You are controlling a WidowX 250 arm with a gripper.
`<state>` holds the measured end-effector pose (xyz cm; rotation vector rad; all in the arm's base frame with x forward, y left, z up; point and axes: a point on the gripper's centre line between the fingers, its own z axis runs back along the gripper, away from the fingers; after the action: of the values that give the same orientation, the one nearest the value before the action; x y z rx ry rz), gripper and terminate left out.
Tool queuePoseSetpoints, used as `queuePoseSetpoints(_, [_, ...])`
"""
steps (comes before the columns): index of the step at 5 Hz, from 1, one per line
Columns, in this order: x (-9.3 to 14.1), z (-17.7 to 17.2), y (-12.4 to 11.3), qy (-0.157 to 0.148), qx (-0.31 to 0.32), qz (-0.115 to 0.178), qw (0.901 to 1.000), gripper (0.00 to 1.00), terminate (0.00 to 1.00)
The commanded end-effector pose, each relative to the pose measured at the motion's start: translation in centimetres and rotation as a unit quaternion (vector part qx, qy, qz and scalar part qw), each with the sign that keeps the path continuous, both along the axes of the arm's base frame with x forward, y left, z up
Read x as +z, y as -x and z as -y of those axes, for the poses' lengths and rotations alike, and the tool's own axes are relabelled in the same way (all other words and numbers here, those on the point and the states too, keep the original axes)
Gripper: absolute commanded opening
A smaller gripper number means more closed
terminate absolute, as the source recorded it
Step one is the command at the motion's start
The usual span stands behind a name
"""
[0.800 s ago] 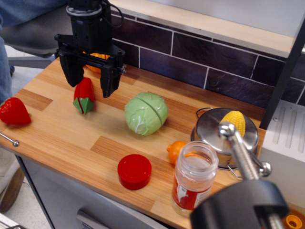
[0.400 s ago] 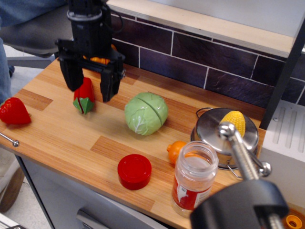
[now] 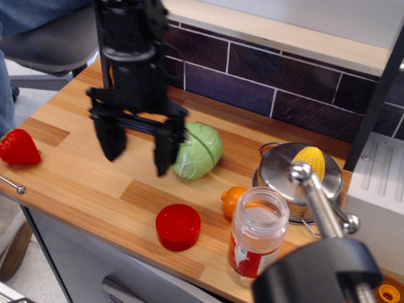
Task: Put cap on container
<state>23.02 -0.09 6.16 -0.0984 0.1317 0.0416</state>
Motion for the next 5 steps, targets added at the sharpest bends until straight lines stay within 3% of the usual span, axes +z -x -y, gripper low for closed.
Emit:
queuePoseSetpoints(1, [-0.9, 3.5, 0.0, 0.008, 0.016, 0.037, 0.9992, 1.00, 0.00])
queuePoseSetpoints(4, [-4.2, 4.9, 0.2, -0.026, 0.027, 0.044, 0.9983, 1.00, 0.00])
queuePoseSetpoints(5, [-4.1, 4.6, -0.2, -0.033, 0.022, 0.041, 0.9984, 1.00, 0.00])
